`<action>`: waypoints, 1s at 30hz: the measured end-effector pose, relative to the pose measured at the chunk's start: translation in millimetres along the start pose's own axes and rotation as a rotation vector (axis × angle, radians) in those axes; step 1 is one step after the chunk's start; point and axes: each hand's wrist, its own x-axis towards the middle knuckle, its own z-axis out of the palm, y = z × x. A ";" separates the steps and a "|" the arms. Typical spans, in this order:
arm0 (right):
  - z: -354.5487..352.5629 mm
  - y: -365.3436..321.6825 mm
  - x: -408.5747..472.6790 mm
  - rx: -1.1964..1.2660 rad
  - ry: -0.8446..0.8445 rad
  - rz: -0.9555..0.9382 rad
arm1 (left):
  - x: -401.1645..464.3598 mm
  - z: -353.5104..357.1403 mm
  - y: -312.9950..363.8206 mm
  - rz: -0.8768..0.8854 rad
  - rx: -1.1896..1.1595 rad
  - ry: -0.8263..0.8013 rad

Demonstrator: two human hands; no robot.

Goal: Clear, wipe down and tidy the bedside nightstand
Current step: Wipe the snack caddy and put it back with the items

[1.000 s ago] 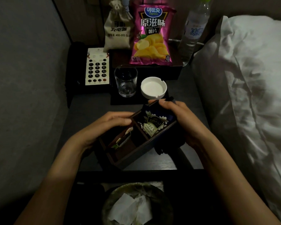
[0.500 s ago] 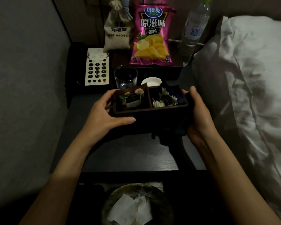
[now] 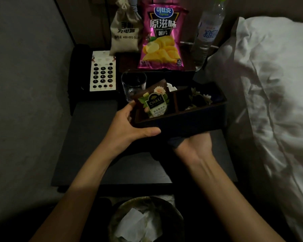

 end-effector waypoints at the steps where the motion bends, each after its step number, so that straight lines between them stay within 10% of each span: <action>1: -0.6 4.3 0.0 -0.006 0.002 0.034 | 0.3 3.4 0.4 0.008 -0.013 -0.002; 21: 9.3 -6.4 8.7 -0.166 0.040 0.150 | 2.4 -50.9 -7.1 0.021 0.101 0.154; 30: 0.2 -42.3 25.7 -0.855 0.210 -0.194 | -0.9 -69.2 -20.7 -0.048 0.153 0.107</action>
